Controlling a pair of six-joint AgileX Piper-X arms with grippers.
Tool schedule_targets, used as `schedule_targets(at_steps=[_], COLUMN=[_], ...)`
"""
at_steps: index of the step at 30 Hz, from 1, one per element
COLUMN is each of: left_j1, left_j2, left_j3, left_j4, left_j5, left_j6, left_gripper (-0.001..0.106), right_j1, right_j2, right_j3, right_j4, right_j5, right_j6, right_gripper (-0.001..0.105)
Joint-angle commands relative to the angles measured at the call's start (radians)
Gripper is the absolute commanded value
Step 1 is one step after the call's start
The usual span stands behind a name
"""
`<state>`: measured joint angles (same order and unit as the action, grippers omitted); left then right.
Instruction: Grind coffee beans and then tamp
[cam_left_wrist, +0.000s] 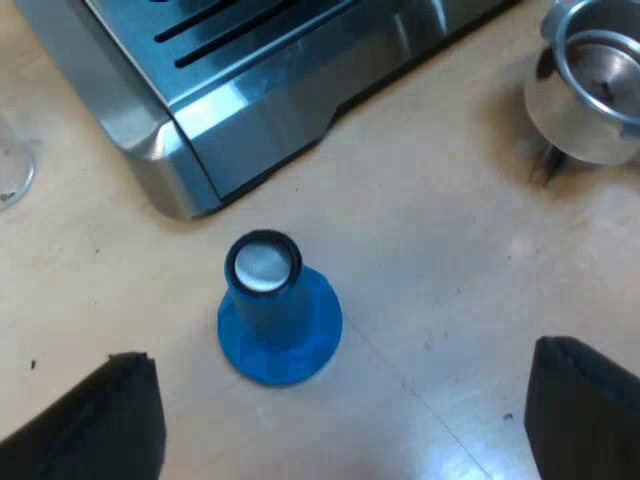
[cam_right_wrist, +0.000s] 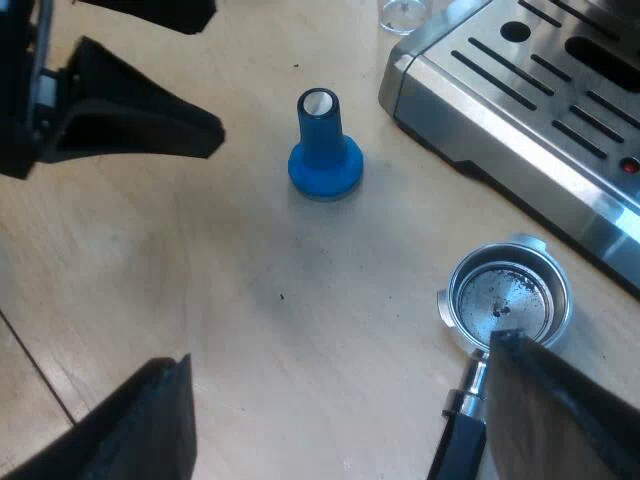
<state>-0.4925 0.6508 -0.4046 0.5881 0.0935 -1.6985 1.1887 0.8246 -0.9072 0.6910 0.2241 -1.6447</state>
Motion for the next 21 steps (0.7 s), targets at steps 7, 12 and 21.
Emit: schedule_targets(at_steps=[7, 12, 21], left_j1=[0.079, 0.152, 0.147], left_j2=[0.145, 0.209, 0.286], left_j3=[0.000, 0.000, 0.000], left_j4=[-0.146, -0.209, -0.266], left_j5=[0.020, 0.111, 0.131], left_j6=[-0.001, 0.005, 0.050], left_gripper=[0.081, 0.081, 0.081], right_j1=[0.002, 0.002, 0.002], right_j2=[-0.005, -0.005, -0.005], right_j3=[-0.009, -0.009, -0.009], right_j4=[-0.014, -0.014, -0.014], right_j5=[-0.007, -0.007, -0.007], right_j6=[-0.018, -0.018, -0.018], right_gripper=[0.062, 0.062, 0.062])
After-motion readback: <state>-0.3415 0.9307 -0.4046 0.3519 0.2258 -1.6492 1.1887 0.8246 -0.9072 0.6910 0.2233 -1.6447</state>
